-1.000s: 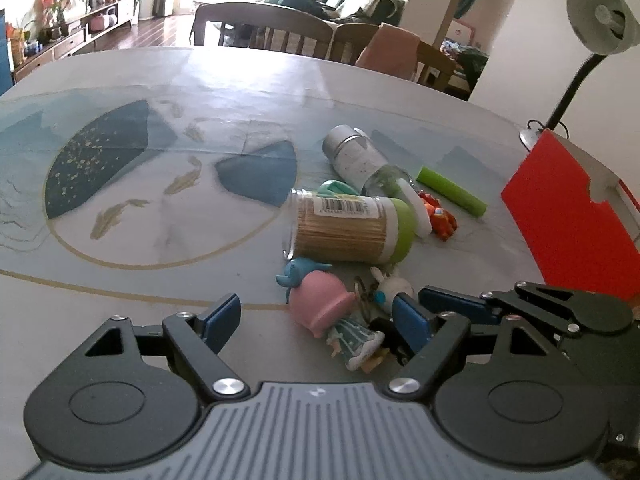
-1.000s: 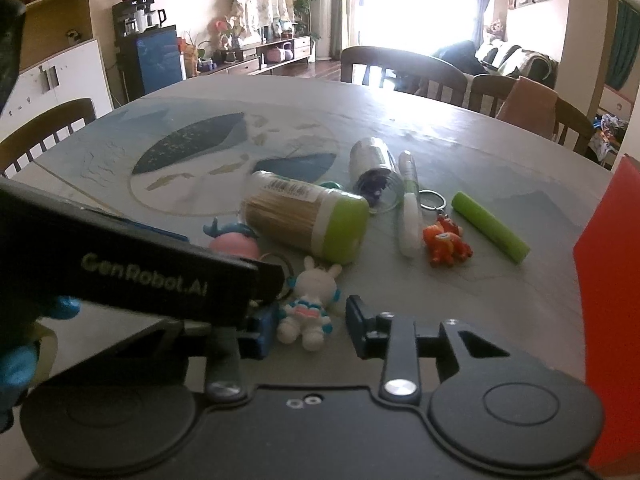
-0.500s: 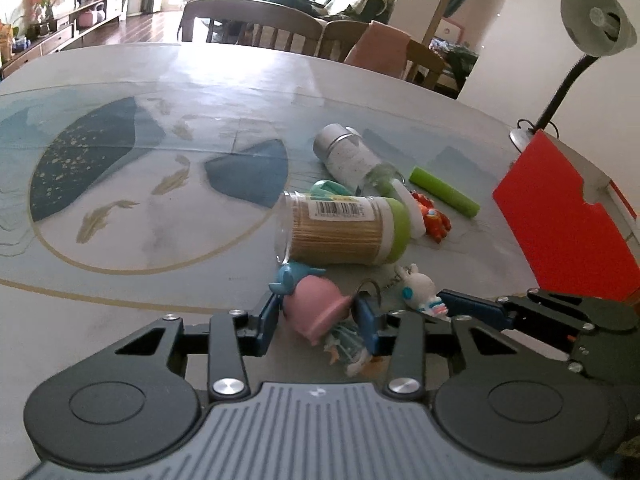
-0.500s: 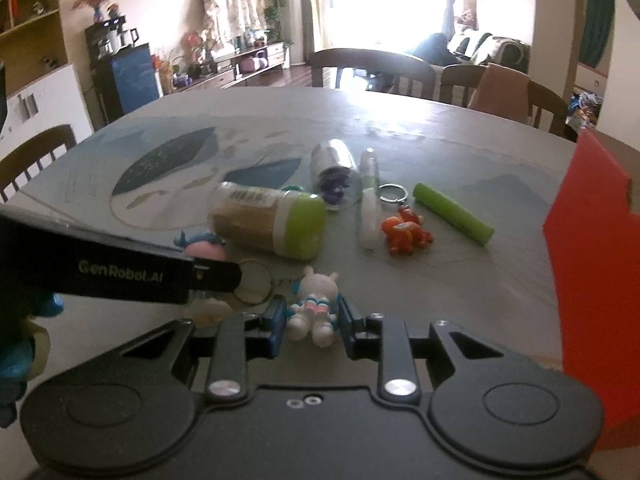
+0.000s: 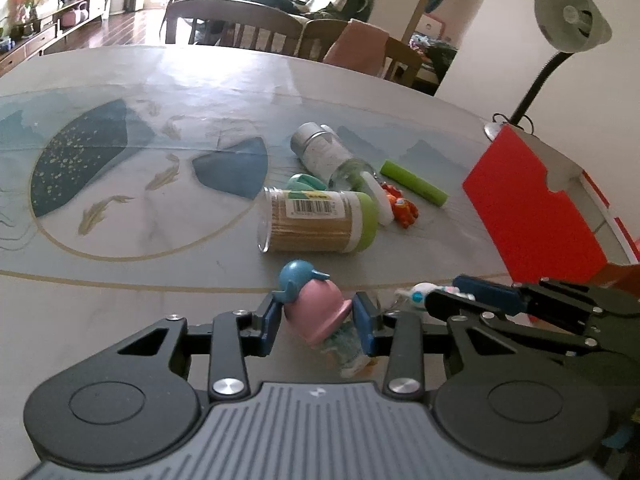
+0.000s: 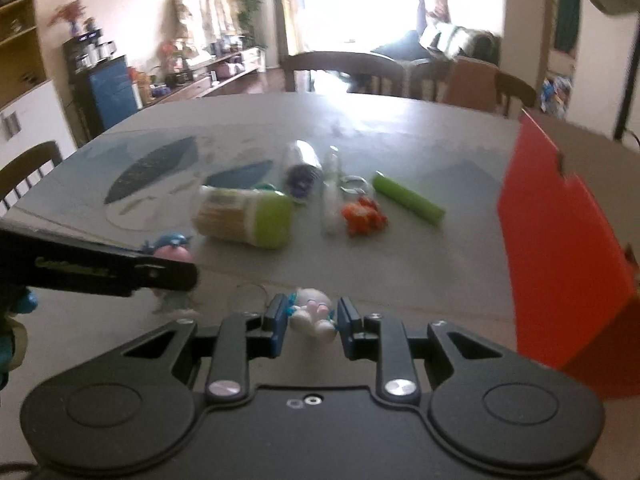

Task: Organize rigid objects
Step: 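Close the left tool on the pink-hat figurine while the right tool grasps the white bunny figurine, then carry both figurines over the open cardboard box with both tools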

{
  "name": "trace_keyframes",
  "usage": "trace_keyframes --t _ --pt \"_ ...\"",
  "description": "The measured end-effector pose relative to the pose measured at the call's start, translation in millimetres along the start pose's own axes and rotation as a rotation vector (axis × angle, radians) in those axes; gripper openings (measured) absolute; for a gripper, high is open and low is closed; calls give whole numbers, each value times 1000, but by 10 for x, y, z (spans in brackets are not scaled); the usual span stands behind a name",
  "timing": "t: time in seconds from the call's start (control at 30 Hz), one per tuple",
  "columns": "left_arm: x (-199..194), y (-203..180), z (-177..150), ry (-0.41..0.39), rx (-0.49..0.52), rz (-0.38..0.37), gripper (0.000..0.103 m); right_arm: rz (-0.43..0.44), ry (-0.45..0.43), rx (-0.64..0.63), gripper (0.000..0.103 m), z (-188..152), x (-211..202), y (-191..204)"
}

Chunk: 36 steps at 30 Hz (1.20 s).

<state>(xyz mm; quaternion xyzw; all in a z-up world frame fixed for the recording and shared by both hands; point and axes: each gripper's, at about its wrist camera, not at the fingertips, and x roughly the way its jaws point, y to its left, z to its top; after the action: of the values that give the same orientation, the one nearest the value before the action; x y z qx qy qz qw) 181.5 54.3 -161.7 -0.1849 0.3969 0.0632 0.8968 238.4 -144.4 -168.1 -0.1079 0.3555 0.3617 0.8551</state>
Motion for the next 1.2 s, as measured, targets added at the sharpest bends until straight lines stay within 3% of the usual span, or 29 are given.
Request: trace_keyframes --t 0.23,0.6,1.2 --pt "-2 -7 -46 24 -3 12 36 -16 -21 36 24 -3 -192 -96" --pt "-244 -315 157 26 35 -54 36 -36 -90 76 23 171 -682 -192" --pt "-652 -1321 746 10 242 -166 36 -123 -236 129 23 637 -1493 -775"
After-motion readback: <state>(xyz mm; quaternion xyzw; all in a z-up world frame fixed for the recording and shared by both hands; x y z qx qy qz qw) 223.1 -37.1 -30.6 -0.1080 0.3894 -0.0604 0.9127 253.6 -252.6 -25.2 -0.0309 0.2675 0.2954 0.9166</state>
